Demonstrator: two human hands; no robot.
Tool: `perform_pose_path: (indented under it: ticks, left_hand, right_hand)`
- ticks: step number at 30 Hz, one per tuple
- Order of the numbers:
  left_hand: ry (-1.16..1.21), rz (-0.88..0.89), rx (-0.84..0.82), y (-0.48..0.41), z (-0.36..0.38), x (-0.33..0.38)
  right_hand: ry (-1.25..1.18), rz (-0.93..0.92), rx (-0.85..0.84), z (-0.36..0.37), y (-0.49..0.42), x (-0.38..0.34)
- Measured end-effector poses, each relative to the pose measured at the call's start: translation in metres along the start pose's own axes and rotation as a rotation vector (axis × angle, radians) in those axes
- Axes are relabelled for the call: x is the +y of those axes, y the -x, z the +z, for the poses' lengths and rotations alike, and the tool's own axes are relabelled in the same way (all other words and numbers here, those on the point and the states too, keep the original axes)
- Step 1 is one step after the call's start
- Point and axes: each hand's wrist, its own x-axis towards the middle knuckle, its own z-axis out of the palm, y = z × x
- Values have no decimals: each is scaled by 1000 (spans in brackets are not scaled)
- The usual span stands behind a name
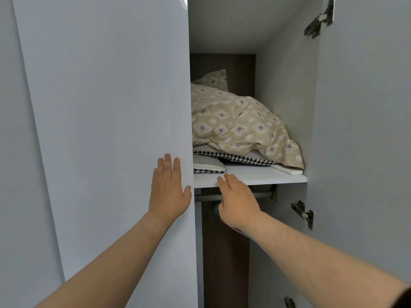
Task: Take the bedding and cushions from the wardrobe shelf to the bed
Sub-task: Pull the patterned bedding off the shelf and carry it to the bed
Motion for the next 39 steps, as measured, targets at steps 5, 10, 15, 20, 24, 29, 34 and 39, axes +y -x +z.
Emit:
perform_pose_path:
  ticks: [5,10,15,20,24,29,34,39]
  left_hand:
    - [-67,-29,135,-43,19,4]
    - [-17,-157,212,-62,40,21]
    - [-25,-178,276,-64,49,23]
    - [62,-172,359,-51,41,30]
    - [188,-149,379,-21,11,37]
    - [279,-180,352,30,-41,45]
    - [325,-167,308,75,-92,43]
    - [369,-161,263,109,-140,26]
  right_hand:
    - [127,5,1,34,-34,23]
    - [106,-49,156,63,-38,33]
    - [115,-118,219,73,-44,48]
    - [79,-141,290,79,-46,53]
    - [56,-151,308,79,-47,54]
    - [45,-142,239,68,-42,52]
    - [28,-66,129,57,-35,45]
    - [-480,-110,37,7,-27,-22]
